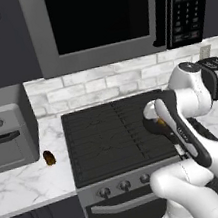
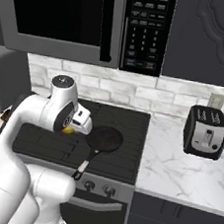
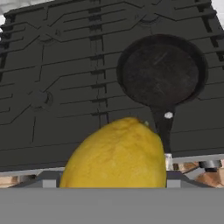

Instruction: Put the sweet potato and lemon in the pan. Then turn on the front right burner and set the heat to medium.

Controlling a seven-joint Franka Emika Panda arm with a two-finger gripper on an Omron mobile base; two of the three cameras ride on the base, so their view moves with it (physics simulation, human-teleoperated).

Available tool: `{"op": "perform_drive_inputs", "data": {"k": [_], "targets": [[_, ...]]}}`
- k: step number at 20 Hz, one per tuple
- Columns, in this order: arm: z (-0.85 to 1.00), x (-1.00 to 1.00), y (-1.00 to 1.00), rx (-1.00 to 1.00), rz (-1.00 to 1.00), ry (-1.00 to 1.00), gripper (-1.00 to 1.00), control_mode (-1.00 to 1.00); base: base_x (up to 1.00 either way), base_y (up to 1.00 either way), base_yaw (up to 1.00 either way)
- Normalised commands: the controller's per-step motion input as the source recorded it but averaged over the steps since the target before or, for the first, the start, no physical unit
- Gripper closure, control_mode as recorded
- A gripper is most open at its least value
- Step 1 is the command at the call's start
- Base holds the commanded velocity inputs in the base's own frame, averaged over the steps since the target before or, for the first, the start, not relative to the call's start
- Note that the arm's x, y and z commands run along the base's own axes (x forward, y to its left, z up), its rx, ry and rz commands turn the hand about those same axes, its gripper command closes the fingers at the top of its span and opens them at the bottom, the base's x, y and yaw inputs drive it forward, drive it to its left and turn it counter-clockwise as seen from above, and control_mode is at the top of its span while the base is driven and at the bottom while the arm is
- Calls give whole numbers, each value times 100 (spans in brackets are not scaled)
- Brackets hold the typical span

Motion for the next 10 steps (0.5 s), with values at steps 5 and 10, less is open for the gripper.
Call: {"op": "perform_drive_inputs", "data": {"k": [5,10], "targets": [[0,27,-85,0,-2,6,100,-100,0,0,0],[0,49,-72,0,-2,12,100,-100,0,0,0]]}}
